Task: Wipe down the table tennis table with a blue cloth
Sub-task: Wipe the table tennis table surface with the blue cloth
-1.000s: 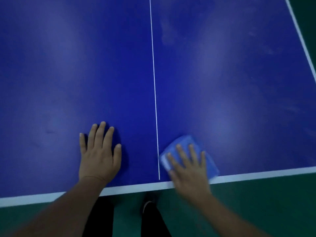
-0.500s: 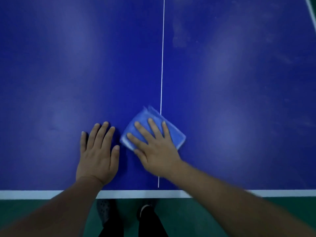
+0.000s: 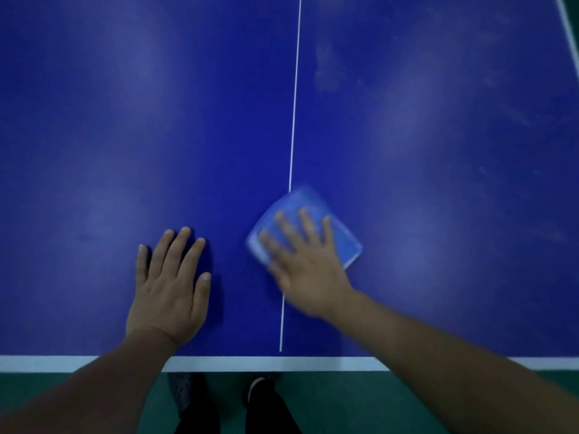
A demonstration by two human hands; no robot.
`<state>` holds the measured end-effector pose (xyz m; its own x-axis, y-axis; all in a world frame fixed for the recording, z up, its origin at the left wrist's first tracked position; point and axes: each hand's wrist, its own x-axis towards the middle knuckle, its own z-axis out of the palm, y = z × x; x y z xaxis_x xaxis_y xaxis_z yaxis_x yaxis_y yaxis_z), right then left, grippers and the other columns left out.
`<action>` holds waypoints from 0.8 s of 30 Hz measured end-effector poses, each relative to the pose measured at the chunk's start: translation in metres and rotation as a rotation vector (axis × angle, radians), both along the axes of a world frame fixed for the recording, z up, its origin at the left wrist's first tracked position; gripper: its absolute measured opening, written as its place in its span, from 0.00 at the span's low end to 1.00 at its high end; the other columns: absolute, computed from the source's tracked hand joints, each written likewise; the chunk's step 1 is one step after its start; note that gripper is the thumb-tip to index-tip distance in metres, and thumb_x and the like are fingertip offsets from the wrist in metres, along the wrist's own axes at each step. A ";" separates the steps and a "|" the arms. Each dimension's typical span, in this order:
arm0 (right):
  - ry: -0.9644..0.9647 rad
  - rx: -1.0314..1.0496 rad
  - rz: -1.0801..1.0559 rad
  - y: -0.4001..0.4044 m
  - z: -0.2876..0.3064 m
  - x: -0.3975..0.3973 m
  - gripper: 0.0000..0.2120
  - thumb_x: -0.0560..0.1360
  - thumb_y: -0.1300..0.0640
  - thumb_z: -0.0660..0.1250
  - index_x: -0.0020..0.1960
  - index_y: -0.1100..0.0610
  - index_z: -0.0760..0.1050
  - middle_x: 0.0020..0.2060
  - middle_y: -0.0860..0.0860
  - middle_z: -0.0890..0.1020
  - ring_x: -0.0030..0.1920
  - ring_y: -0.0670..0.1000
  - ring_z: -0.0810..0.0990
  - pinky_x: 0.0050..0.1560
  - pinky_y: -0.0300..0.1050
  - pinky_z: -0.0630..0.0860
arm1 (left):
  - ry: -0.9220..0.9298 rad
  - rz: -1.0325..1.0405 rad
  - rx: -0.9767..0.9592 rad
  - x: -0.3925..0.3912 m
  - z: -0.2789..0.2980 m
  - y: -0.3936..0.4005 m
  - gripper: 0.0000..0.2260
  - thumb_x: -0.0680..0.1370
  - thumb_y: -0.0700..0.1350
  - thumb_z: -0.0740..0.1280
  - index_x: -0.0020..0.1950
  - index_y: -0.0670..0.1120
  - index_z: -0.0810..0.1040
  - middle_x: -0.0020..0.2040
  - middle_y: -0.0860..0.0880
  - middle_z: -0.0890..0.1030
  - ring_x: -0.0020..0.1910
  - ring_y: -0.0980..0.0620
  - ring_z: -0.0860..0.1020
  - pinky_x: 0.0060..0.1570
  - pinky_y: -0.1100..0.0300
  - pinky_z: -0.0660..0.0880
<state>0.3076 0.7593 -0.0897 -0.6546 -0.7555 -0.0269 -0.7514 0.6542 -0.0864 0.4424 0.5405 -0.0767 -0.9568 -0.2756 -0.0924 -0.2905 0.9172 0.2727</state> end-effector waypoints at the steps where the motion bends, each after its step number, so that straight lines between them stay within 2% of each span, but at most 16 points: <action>1: -0.030 0.005 0.141 0.011 0.002 0.004 0.25 0.83 0.43 0.50 0.79 0.42 0.58 0.79 0.52 0.60 0.79 0.64 0.54 0.73 0.73 0.50 | 0.005 -0.001 -0.001 0.000 0.000 0.000 0.27 0.81 0.54 0.49 0.75 0.42 0.68 0.77 0.42 0.64 0.78 0.42 0.57 0.75 0.37 0.49; 2: -0.036 0.008 0.177 0.028 0.004 -0.011 0.25 0.83 0.43 0.52 0.79 0.43 0.59 0.79 0.52 0.62 0.78 0.64 0.57 0.73 0.73 0.52 | 0.010 -0.003 -0.003 0.000 -0.001 0.000 0.27 0.81 0.54 0.49 0.75 0.42 0.68 0.77 0.42 0.64 0.78 0.42 0.57 0.75 0.37 0.49; 3: 0.032 0.032 0.091 0.045 0.005 -0.036 0.25 0.82 0.44 0.52 0.78 0.45 0.61 0.78 0.54 0.64 0.77 0.66 0.58 0.71 0.74 0.55 | 0.015 -0.002 -0.007 0.000 0.000 -0.001 0.27 0.81 0.53 0.49 0.75 0.41 0.69 0.77 0.42 0.65 0.77 0.41 0.58 0.75 0.37 0.49; 5: 0.043 0.107 -0.337 0.082 0.010 -0.094 0.27 0.82 0.45 0.47 0.80 0.47 0.58 0.80 0.55 0.58 0.78 0.67 0.55 0.71 0.75 0.55 | 0.013 0.002 -0.011 0.000 0.002 0.000 0.27 0.81 0.53 0.50 0.74 0.41 0.69 0.76 0.41 0.65 0.77 0.41 0.58 0.75 0.37 0.49; 7: -0.047 0.026 -0.841 0.110 0.021 -0.132 0.27 0.83 0.43 0.46 0.81 0.44 0.52 0.81 0.51 0.52 0.80 0.62 0.49 0.74 0.71 0.49 | -0.009 0.006 -0.003 -0.001 0.004 0.001 0.28 0.81 0.54 0.49 0.75 0.41 0.69 0.77 0.41 0.65 0.78 0.41 0.58 0.75 0.37 0.49; 8: -0.082 -0.037 -0.987 0.110 0.024 -0.133 0.26 0.84 0.43 0.48 0.81 0.43 0.52 0.81 0.50 0.52 0.80 0.61 0.48 0.75 0.70 0.47 | -0.015 0.009 0.002 -0.001 0.005 0.001 0.28 0.80 0.54 0.49 0.75 0.41 0.68 0.77 0.41 0.64 0.78 0.41 0.57 0.75 0.37 0.48; 9: -0.073 -0.045 -1.019 0.101 0.024 -0.119 0.26 0.83 0.43 0.49 0.81 0.44 0.53 0.81 0.50 0.53 0.80 0.61 0.49 0.75 0.71 0.47 | -0.018 0.009 0.006 -0.001 0.006 0.001 0.28 0.80 0.54 0.49 0.75 0.41 0.68 0.77 0.41 0.64 0.78 0.41 0.57 0.75 0.37 0.48; 10: -0.015 -0.018 -0.943 0.088 0.018 -0.096 0.26 0.83 0.44 0.49 0.81 0.45 0.55 0.81 0.52 0.55 0.79 0.63 0.51 0.74 0.72 0.49 | -0.021 0.008 0.008 -0.002 0.007 0.001 0.28 0.80 0.54 0.48 0.75 0.41 0.68 0.77 0.41 0.64 0.78 0.41 0.57 0.76 0.37 0.48; 12: 0.030 -0.003 -0.545 0.061 0.009 -0.031 0.26 0.82 0.44 0.50 0.79 0.47 0.59 0.79 0.54 0.59 0.78 0.66 0.55 0.72 0.74 0.52 | -0.020 0.009 0.005 -0.001 0.007 0.002 0.28 0.80 0.54 0.49 0.75 0.41 0.68 0.77 0.41 0.64 0.78 0.41 0.57 0.75 0.37 0.48; 14: -0.015 0.031 -0.052 0.057 0.001 0.028 0.25 0.83 0.43 0.51 0.79 0.44 0.58 0.80 0.52 0.58 0.79 0.64 0.53 0.73 0.73 0.50 | -0.010 0.010 0.001 -0.001 0.007 0.002 0.28 0.80 0.54 0.49 0.74 0.40 0.69 0.77 0.40 0.65 0.77 0.40 0.57 0.75 0.36 0.49; 15: -0.032 0.031 0.108 0.065 0.001 0.028 0.25 0.83 0.42 0.52 0.79 0.43 0.58 0.80 0.51 0.58 0.79 0.63 0.53 0.74 0.72 0.49 | -0.008 0.010 0.003 -0.001 0.006 0.002 0.28 0.80 0.54 0.49 0.74 0.40 0.69 0.77 0.40 0.65 0.77 0.40 0.58 0.75 0.36 0.49; 16: -0.049 0.016 0.160 0.075 0.003 0.010 0.24 0.83 0.42 0.53 0.78 0.42 0.60 0.79 0.50 0.61 0.79 0.63 0.55 0.74 0.72 0.50 | -0.007 0.011 0.007 -0.002 0.006 0.001 0.28 0.80 0.54 0.49 0.74 0.40 0.69 0.77 0.40 0.65 0.77 0.40 0.58 0.75 0.35 0.49; 17: -0.022 0.016 0.106 0.082 0.004 -0.015 0.24 0.82 0.42 0.54 0.77 0.43 0.63 0.78 0.51 0.63 0.78 0.63 0.58 0.73 0.73 0.53 | -0.007 0.013 0.008 -0.003 0.006 0.001 0.28 0.80 0.54 0.49 0.74 0.40 0.70 0.76 0.40 0.65 0.77 0.40 0.58 0.75 0.35 0.49; 19: 0.013 0.054 -0.222 0.092 0.009 -0.071 0.26 0.81 0.42 0.51 0.78 0.45 0.63 0.78 0.52 0.63 0.78 0.64 0.58 0.71 0.74 0.55 | -0.016 0.006 0.001 -0.003 0.006 0.001 0.28 0.80 0.54 0.49 0.74 0.40 0.69 0.77 0.40 0.65 0.77 0.40 0.58 0.75 0.36 0.49; 22: -0.091 0.055 -0.723 0.090 0.017 -0.126 0.27 0.82 0.40 0.47 0.81 0.42 0.51 0.81 0.47 0.51 0.80 0.60 0.47 0.75 0.71 0.45 | -0.021 0.003 0.001 -0.003 0.006 0.002 0.28 0.80 0.54 0.49 0.75 0.41 0.69 0.77 0.41 0.64 0.78 0.40 0.57 0.75 0.36 0.48; 24: -0.089 0.047 -0.783 0.060 0.016 -0.122 0.27 0.82 0.41 0.48 0.81 0.41 0.51 0.81 0.47 0.50 0.80 0.60 0.46 0.75 0.71 0.43 | -0.021 0.001 -0.004 -0.003 0.006 0.001 0.29 0.80 0.55 0.48 0.75 0.41 0.69 0.77 0.41 0.64 0.78 0.40 0.56 0.75 0.36 0.48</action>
<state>0.1860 0.8193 -0.0737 -0.9895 -0.0726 -0.1248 -0.0623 0.9945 -0.0843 0.4398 0.5420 -0.0707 -0.9543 -0.2773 -0.1115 -0.2974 0.9179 0.2627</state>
